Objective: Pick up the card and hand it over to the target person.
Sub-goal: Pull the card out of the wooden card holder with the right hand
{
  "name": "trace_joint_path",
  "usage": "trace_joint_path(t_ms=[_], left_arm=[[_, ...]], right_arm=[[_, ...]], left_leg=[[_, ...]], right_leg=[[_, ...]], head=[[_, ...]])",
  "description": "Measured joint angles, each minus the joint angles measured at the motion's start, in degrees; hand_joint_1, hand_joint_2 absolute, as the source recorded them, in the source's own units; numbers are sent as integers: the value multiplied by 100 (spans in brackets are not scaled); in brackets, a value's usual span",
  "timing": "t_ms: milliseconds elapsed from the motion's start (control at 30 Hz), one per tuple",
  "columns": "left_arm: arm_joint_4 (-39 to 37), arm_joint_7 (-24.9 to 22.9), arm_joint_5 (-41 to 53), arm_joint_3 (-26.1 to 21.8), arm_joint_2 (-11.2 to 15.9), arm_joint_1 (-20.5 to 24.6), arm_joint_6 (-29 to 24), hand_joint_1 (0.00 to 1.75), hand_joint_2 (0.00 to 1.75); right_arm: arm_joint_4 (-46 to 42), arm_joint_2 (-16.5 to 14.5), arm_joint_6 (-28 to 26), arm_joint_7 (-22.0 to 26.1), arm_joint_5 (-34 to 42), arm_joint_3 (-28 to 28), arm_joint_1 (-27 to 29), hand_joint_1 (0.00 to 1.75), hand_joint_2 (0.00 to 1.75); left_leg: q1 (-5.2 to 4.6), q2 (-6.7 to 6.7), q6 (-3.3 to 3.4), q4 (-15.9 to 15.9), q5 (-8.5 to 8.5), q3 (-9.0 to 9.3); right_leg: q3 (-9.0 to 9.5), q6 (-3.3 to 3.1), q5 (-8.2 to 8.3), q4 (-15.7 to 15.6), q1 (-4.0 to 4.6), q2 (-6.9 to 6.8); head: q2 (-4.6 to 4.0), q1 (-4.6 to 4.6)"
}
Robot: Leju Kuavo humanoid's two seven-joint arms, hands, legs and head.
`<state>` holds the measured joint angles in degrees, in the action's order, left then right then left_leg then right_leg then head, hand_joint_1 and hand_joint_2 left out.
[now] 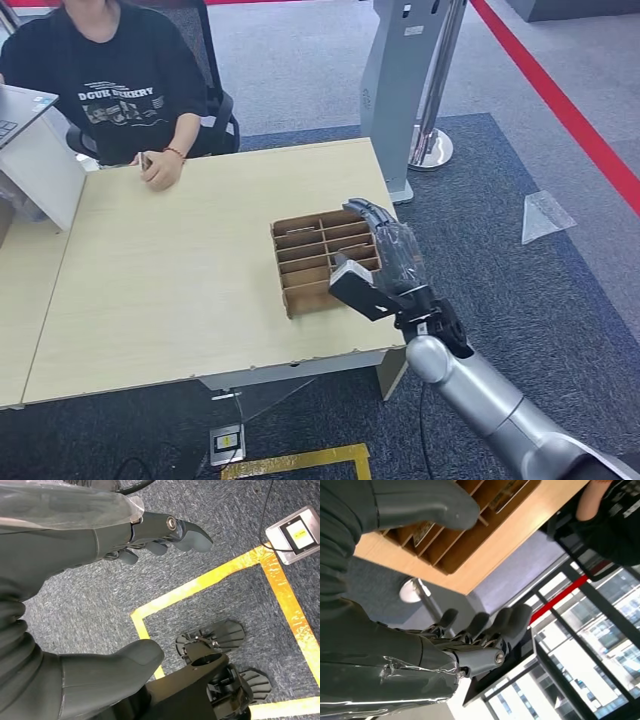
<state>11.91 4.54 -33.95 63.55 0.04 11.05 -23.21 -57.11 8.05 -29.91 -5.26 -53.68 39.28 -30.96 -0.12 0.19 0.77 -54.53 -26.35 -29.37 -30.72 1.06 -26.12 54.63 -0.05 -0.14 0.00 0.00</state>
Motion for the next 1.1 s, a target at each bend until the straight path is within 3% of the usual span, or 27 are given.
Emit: trace_joint_path(t_ms=[33,67,100,167,233,333,633,1100], left_arm=[[-1,-8,0,2,-8,7,-2,0,175],[-2,-13,-4,0,-14,12,-8,0,175],[-2,-15,-7,-4,-20,16,-12,0,175],[-1,-16,-19,-15,-31,23,-24,0,175],[-1,-17,-27,-24,-40,31,-29,0,175],[-5,-30,-36,-33,-50,29,-38,0,175],[-9,16,-117,-110,-49,12,-70,0,175],[-1,104,-196,-197,-30,29,-89,0,175]], right_arm=[[142,-21,-1,-189,-322,68,-88,136,175],[238,-38,39,-332,-570,121,-156,132,175],[295,-53,69,-394,-687,149,-197,112,175],[454,-91,150,-538,-1000,218,-296,53,175],[555,-128,216,-611,-1178,244,-350,23,175],[637,-153,329,-797,-1485,304,-409,9,175],[750,-189,701,-1017,-2015,437,-478,19,175],[956,-171,714,-955,-2027,434,-474,35,175]], left_leg=[[0,3,0,0,0,1],[-1,2,2,-1,-1,0],[-1,2,1,-1,-1,0],[0,-2,1,-2,-1,-1],[0,-1,0,0,-1,1],[0,-4,0,-1,-1,0],[-1,-8,0,-4,-1,-4],[-1,-14,1,-7,-1,-6]], right_leg=[[0,0,1,0,0,3],[-1,0,0,1,-1,2],[0,0,-1,1,-1,1],[0,0,-3,3,-1,-3],[1,0,-2,1,-1,0],[1,1,-3,2,-1,-3],[-2,0,-4,5,-1,-7],[-2,1,-6,6,-1,-13]], head=[[0,0],[0,0],[0,0],[0,0],[0,0],[0,0],[0,0],[0,0]])
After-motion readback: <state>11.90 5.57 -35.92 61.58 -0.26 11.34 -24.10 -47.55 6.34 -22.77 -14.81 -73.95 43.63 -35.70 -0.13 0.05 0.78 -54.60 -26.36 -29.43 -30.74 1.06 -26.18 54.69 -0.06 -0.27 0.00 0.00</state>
